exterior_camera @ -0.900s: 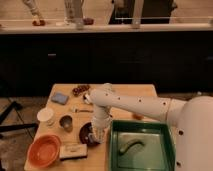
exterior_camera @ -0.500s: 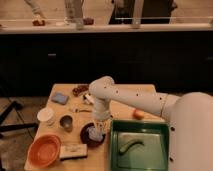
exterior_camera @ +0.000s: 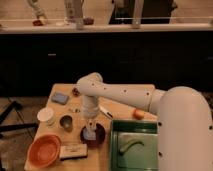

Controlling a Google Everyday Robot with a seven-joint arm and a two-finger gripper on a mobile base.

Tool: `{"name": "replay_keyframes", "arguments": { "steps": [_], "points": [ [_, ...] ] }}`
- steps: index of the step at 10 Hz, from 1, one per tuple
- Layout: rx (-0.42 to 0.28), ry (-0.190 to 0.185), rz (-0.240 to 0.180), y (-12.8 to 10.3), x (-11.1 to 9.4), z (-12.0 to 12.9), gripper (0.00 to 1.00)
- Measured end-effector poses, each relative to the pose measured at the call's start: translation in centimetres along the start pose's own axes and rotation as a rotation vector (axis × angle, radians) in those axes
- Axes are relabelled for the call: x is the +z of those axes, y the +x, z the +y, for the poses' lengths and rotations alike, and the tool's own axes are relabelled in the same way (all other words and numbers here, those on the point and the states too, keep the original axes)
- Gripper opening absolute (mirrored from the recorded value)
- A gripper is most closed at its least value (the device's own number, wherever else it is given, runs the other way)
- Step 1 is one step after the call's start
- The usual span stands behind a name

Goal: Wipe purple bowl with towel

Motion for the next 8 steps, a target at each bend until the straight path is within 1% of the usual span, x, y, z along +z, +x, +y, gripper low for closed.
{"name": "replay_keyframes", "arguments": {
  "steps": [2, 4, 5, 6, 8],
  "points": [
    [-0.06, 0.024, 0.018, -0.5, -0.8, -2.2, 0.0],
    [-0.096, 0.045, 0.03, -1.7, -1.1, -3.2, 0.0],
    [-0.107, 0.056, 0.032, -2.5, -1.0, -3.3, 0.0],
    [-0.107, 0.07, 0.029, -4.0, -0.6, -3.2, 0.0],
    [-0.095, 0.092, 0.015, -6.1, 0.2, -2.6, 0.0]
  ]
}}
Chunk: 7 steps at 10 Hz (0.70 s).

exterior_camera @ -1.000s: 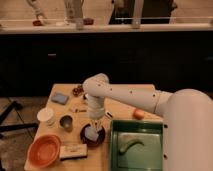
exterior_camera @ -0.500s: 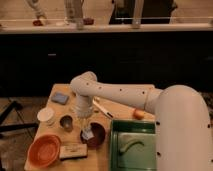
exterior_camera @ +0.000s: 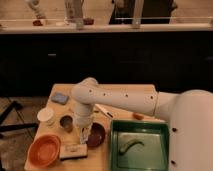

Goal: Wipe purple bowl with towel

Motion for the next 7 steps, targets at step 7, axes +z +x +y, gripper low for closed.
{"name": "replay_keyframes", "arguments": {
  "steps": [7],
  "points": [
    [0.137, 0.037, -0.069, -1.6, 2.0, 6.9, 0.0]
  ]
}}
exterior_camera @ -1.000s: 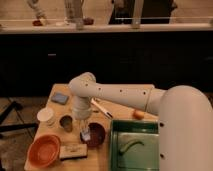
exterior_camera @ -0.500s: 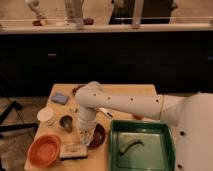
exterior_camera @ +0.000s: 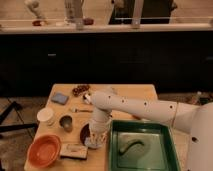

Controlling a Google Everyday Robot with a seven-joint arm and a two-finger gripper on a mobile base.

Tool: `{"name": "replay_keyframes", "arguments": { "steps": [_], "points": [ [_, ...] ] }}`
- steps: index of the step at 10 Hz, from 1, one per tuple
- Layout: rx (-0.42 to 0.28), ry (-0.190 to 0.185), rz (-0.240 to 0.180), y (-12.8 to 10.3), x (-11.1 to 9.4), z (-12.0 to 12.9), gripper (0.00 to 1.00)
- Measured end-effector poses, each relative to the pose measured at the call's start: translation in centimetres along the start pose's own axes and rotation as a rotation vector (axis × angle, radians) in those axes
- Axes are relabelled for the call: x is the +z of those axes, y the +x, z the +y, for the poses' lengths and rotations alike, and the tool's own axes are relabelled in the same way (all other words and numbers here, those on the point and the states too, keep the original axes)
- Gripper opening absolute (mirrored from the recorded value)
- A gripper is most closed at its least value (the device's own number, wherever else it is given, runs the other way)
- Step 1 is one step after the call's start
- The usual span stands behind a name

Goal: Wipe purple bowl with towel

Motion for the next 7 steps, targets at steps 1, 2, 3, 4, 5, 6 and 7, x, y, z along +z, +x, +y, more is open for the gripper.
{"name": "replay_keyframes", "arguments": {
  "steps": [1, 2, 3, 4, 5, 6, 7],
  "points": [
    [0.014, 0.002, -0.006, 0.6, 0.0, 0.6, 0.0],
    [0.022, 0.003, -0.008, 1.1, -0.1, 1.1, 0.0],
    [0.025, 0.002, -0.008, 1.7, -0.3, 1.3, 0.0],
    [0.022, -0.002, -0.007, 2.8, -0.8, 1.3, 0.0],
    [0.017, -0.006, -0.005, 3.5, -1.2, 1.2, 0.0],
    [0.008, -0.01, -0.003, 4.3, -1.5, 0.8, 0.0],
    [-0.006, -0.013, -0.003, 4.9, -1.7, 0.2, 0.0]
  ]
}}
